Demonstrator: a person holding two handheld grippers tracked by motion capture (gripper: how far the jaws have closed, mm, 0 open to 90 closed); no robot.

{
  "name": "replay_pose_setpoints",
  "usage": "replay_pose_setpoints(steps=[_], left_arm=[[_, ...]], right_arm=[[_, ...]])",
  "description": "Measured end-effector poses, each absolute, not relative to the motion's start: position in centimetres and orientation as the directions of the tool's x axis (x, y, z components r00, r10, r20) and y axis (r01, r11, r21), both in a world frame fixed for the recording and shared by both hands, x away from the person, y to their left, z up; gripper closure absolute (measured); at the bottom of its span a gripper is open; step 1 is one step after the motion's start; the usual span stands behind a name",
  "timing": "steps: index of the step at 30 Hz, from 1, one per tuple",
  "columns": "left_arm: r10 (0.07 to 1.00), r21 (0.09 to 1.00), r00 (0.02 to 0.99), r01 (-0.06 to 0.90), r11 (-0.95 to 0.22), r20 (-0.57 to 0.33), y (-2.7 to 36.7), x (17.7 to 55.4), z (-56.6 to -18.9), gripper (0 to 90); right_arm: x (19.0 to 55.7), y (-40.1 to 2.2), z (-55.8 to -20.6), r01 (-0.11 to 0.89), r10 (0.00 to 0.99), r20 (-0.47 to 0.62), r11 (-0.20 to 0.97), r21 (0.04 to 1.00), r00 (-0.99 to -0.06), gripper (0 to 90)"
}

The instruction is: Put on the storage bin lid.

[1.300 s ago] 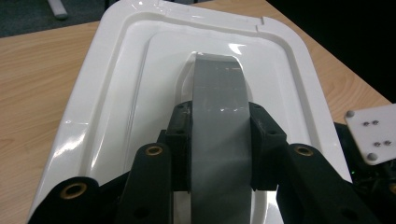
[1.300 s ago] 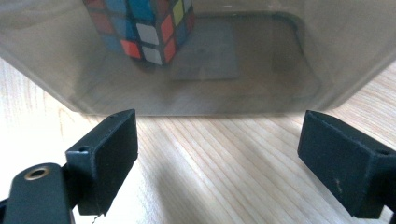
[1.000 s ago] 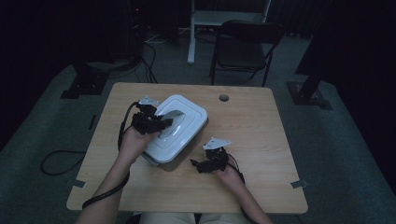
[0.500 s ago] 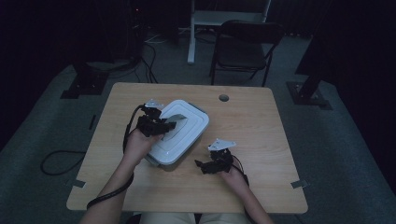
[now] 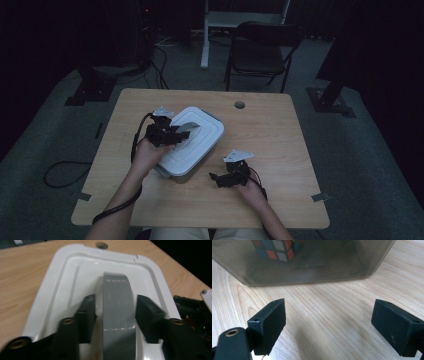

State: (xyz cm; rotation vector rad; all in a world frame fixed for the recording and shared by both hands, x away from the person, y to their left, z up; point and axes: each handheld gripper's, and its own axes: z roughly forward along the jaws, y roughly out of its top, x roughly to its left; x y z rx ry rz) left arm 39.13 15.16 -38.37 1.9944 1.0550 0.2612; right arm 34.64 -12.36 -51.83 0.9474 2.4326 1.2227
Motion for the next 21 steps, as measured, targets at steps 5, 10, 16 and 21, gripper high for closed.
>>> replay_pose_setpoints(steps=[5,10,16,21], left_arm=[[0.759,0.774,0.614,0.581,-0.251,-0.214,16.2,39.0,-37.9,41.9],[0.750,0.788,0.612,0.579,-0.207,-0.252,17.9,38.8,-37.7,36.5],[0.753,0.824,0.611,0.540,-0.170,-0.245,20.2,38.3,-37.6,27.4],[0.788,0.836,0.575,0.527,-0.151,-0.220,22.0,38.5,-37.8,7.0]], right_arm=[[34.7,-12.7,-51.4,0.435,0.658,0.055,0.430,0.791,-0.751,11.9],[34.7,-13.0,-51.3,0.437,0.664,0.051,0.430,0.791,-0.746,11.9],[34.7,-13.1,-51.3,0.443,0.670,0.052,0.428,0.788,-0.741,11.9],[34.7,-13.0,-51.2,0.438,0.666,0.049,0.432,0.788,-0.744,11.9]])
